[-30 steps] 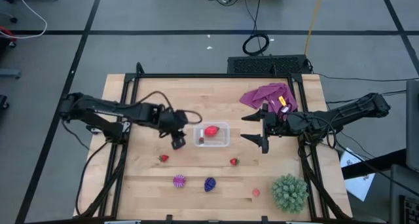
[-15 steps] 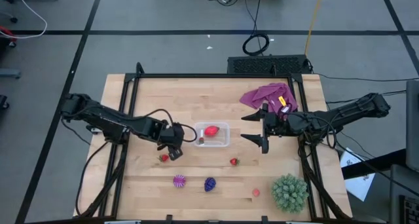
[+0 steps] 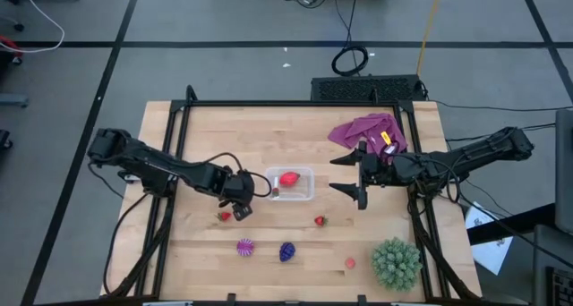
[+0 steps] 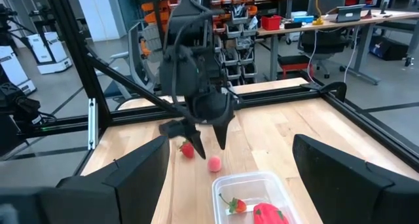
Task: Pick and placing Produce into tupperware
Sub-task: Put the left pink peach into the transparent container
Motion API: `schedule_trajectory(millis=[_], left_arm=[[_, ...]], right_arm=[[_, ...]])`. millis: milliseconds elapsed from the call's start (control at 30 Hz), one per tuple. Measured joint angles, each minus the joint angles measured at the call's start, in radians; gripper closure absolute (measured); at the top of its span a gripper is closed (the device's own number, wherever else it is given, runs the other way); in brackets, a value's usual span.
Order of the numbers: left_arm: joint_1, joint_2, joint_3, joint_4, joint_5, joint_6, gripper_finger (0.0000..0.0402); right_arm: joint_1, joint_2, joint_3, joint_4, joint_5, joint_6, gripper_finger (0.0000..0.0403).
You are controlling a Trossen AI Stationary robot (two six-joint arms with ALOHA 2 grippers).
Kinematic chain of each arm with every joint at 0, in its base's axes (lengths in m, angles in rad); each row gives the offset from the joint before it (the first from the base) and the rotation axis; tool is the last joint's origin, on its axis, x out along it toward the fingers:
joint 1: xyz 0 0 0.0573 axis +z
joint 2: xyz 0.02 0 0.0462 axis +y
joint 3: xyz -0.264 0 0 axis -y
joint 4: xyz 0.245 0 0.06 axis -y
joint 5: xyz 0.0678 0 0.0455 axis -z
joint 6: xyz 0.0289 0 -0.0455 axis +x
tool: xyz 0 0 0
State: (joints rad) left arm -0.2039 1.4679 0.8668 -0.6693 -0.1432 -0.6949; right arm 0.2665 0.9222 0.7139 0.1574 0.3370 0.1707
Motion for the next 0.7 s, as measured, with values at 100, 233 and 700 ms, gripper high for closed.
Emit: schedule_trajectory(millis=[100,233,700], left_arm=[[0.0,0.032,-0.001,0.007,0.004,0.0,0.0157],[0.0,0.075,-0.001,0.026,0.014,0.004,0.0156],[0.004,0.171,0.002,0.059,0.032,0.006,0.0152]], right_arm=[[0.0,0.0,0.0,0.001,-0.002,0.0,0.0086],[0.0,0.0,0.0,0.003,-0.002,0.0,0.0086],[0.004,0.0,0.0,0.02,-0.003,0.0,0.0086]])
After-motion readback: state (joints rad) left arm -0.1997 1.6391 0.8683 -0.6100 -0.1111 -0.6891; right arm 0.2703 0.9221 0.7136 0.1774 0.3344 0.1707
